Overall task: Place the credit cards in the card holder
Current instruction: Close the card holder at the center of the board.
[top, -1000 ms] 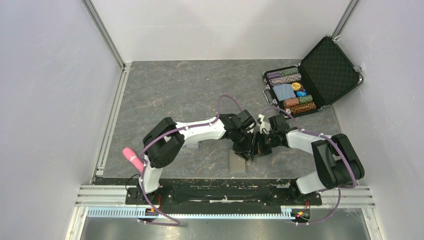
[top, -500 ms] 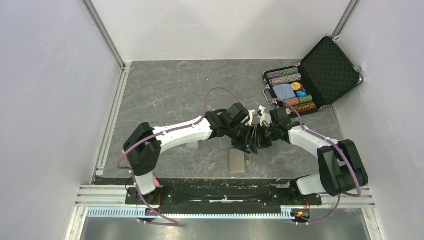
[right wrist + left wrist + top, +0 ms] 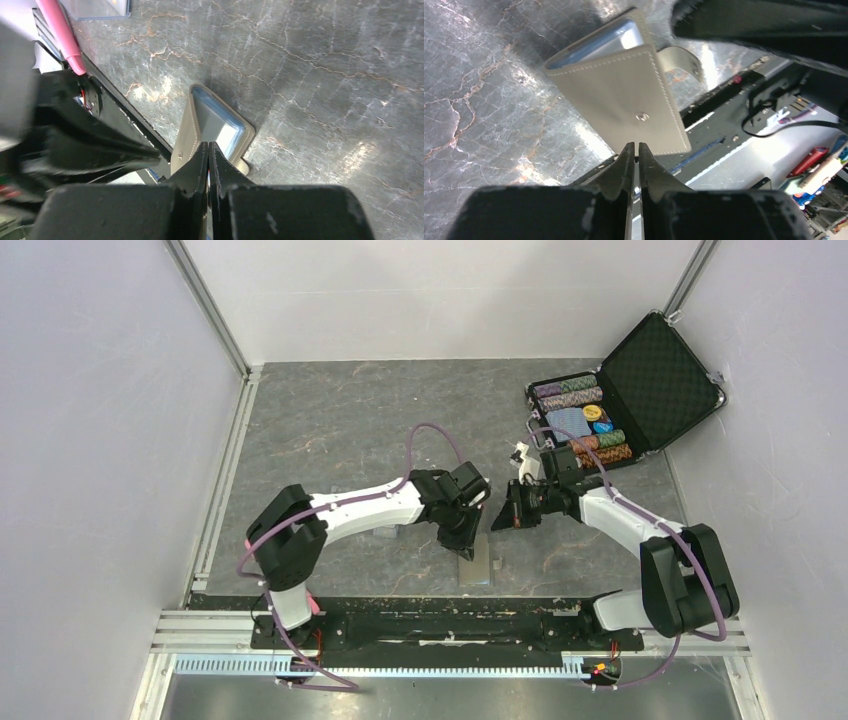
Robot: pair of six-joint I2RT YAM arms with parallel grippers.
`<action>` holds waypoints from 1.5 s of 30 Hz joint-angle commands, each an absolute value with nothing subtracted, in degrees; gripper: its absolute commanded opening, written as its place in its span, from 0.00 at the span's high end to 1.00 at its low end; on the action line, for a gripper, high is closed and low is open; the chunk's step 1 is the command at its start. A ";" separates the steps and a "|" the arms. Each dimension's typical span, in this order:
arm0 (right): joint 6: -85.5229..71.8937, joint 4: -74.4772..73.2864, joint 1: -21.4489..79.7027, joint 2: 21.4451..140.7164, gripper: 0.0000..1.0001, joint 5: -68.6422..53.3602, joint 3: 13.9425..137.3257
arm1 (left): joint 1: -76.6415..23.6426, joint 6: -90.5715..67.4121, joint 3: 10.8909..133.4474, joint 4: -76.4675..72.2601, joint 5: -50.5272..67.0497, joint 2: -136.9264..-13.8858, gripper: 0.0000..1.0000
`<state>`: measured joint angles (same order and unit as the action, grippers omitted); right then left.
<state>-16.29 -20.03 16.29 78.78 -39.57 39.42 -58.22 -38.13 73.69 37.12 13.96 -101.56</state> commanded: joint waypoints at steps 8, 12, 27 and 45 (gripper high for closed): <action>-16.93 -15.04 19.03 80.78 1.00 -43.56 37.83 | -58.83 -33.92 76.20 36.47 13.35 -111.58 0.91; -16.27 -14.60 19.71 82.85 1.00 -41.94 36.62 | -58.87 -34.00 76.20 36.90 13.09 -111.89 0.92; -14.07 -13.19 19.72 88.52 1.00 -36.00 33.13 | -58.80 -43.16 75.98 23.65 23.09 -105.54 0.60; -14.84 -13.23 19.73 87.01 1.00 -35.86 32.54 | -58.92 -43.25 81.42 26.45 19.72 -112.48 0.64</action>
